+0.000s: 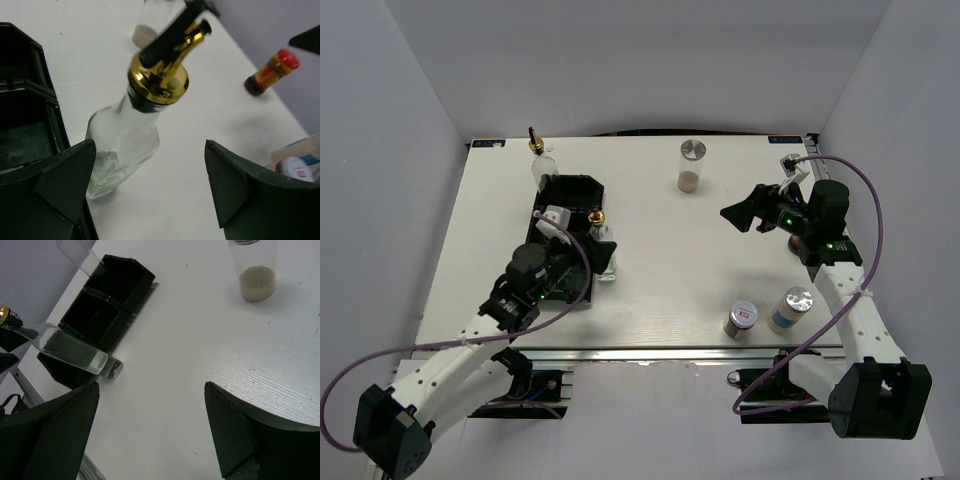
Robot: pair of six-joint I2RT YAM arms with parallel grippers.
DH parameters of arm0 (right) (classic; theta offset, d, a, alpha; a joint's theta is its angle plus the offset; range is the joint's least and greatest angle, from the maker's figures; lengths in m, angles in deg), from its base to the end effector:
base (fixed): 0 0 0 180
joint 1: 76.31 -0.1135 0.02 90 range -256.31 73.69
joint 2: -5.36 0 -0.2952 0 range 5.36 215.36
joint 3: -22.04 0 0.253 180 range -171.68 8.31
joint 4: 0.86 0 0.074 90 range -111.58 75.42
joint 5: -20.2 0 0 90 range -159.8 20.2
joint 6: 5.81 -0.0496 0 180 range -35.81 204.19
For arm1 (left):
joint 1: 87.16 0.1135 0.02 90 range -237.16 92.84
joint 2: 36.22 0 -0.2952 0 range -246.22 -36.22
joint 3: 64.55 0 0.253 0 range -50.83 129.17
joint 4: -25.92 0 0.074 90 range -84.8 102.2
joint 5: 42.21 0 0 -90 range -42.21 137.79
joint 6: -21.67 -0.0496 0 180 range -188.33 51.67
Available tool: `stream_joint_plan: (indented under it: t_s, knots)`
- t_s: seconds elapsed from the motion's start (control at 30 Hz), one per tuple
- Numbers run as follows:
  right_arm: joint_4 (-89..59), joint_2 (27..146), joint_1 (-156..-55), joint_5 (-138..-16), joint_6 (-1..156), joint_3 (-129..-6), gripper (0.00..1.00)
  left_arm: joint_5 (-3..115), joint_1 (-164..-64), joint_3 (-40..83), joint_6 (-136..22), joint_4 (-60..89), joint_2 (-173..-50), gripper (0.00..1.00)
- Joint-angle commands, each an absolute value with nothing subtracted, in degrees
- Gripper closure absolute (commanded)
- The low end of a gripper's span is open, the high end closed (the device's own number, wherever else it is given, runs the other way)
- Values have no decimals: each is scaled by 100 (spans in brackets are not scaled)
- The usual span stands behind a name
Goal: Organize the condiment bottles
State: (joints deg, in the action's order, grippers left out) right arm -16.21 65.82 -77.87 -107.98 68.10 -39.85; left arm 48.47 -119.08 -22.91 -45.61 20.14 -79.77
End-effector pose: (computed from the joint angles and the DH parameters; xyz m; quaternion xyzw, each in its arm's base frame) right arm 0.2361 0.0371 0.3495 -0.1058 0.7638 0.3439 0.5359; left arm 0.1537 -0.0964 0.2919 0.0643 0.7502 -0.3060 0.5826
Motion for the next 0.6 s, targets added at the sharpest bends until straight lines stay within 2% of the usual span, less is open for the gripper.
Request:
stream_joint_plan:
  t_s: [0.0,0.13,0.4,0.5,0.53,0.57]
  knots:
    - [-1677,6618,-7772,-10953,6829,-4293,11,3806,-12292,-1911,-5356,2168,-8166,2]
    - [-1625,6627,-7772,-11146,6846,-4266,11,3444,-12494,-1594,-5664,2344,-8823,2]
    - [-1607,6600,-7780,-11199,6916,-4240,11,2573,-12697,-1190,-6007,2529,-9388,2]
    - [-1625,6609,-7772,-11155,6925,-4249,11,2511,-12706,-1058,-6069,2564,-9590,9]
    - [-1633,6609,-7772,-11164,6943,-4240,11,2528,-12706,-1049,-6086,2590,-9625,14]
    - [-1634,6609,-7772,-11155,6943,-4249,11,2572,-12706,-1031,-6104,2626,-9660,23]
